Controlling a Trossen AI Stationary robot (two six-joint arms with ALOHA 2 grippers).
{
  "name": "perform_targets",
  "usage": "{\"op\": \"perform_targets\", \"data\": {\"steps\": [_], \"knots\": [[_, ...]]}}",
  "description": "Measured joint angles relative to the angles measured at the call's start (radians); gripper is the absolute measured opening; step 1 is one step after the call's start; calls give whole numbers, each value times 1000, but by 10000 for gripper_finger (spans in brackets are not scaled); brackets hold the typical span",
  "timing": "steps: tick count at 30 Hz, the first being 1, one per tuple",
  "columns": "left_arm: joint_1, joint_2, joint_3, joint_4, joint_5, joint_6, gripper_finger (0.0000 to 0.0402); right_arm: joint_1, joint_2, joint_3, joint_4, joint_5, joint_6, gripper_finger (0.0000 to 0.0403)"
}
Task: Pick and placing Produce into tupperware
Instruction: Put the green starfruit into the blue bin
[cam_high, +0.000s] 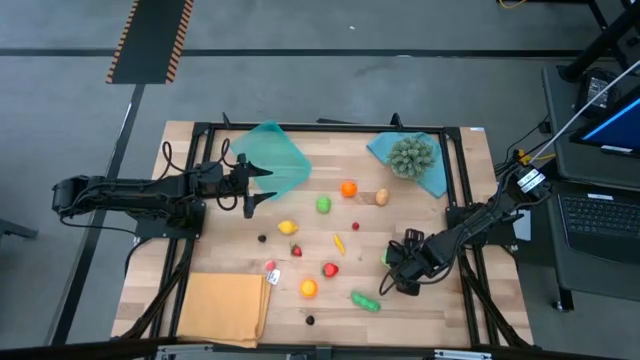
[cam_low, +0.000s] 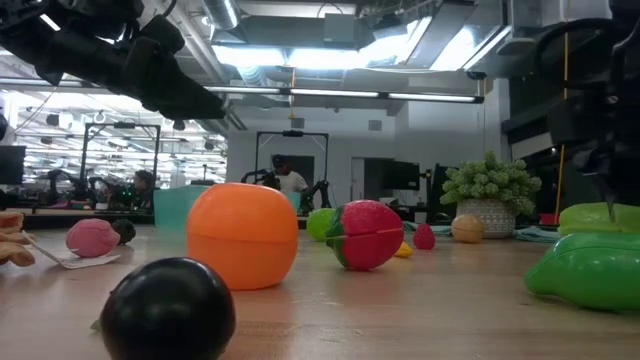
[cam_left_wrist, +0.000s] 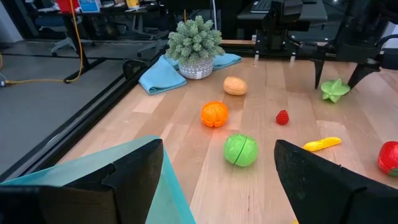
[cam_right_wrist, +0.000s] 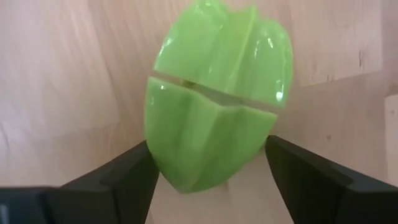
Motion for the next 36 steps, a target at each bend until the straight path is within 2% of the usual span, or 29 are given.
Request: {"op": "perform_targets", "data": {"steps": [19,36], "knots": [[0,0,0,-24,0,2,300,-58,1,2,83,-15,55,291],[0,0,0,-26,0,3,300,-60,1,2,70,9,52,229]]}}
